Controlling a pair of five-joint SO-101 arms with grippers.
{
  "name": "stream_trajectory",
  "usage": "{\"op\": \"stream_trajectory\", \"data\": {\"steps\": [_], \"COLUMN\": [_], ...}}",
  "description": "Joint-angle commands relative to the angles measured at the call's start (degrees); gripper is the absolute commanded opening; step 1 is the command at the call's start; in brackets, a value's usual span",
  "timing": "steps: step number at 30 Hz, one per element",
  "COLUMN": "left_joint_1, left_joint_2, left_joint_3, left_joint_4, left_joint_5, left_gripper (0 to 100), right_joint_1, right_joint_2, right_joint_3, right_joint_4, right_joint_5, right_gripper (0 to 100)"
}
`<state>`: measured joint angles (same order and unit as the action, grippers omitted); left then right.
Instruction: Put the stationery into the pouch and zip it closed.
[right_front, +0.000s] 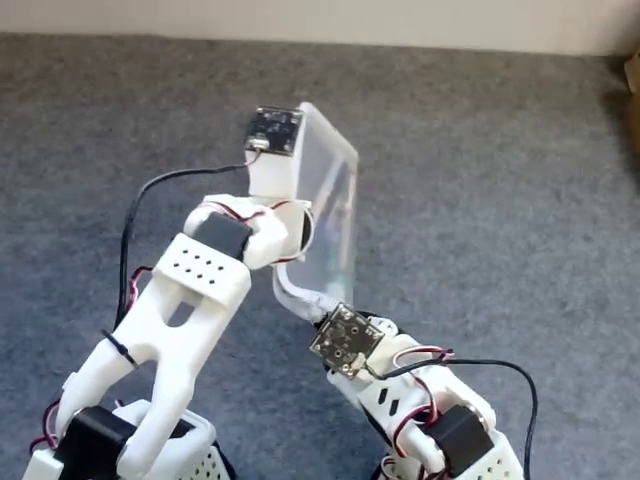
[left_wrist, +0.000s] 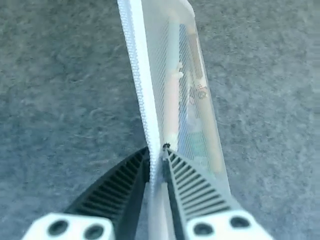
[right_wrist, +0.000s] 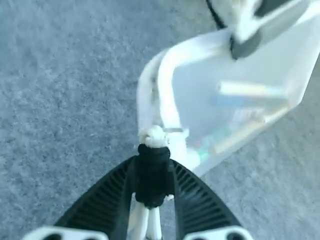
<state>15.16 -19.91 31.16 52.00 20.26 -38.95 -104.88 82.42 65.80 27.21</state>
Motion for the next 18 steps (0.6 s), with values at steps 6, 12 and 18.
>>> {"op": "stream_trajectory", "data": {"steps": [6,12,18], "left_joint_1": [-7.8,-11.0,-13.9], "left_joint_2": [0.0,0.0,0.0], "left_joint_3": [-2.3,-2.4,-2.4], "left_joint_4": [0.7,3.0,5.4], "left_joint_5": [0.6,0.6,0.4], "left_gripper": [1,1,1], "right_joint_1": [-3.6,-3.7,-3.7], "right_joint_2": [0.0,0.0,0.0], "right_joint_3": [0.0,0.1,0.1], "right_joint_4": [-1.2,-1.5,-1.6], "right_joint_5": [1.1,3.4,3.4], "right_gripper": [0.5,0.5,0.5]}}
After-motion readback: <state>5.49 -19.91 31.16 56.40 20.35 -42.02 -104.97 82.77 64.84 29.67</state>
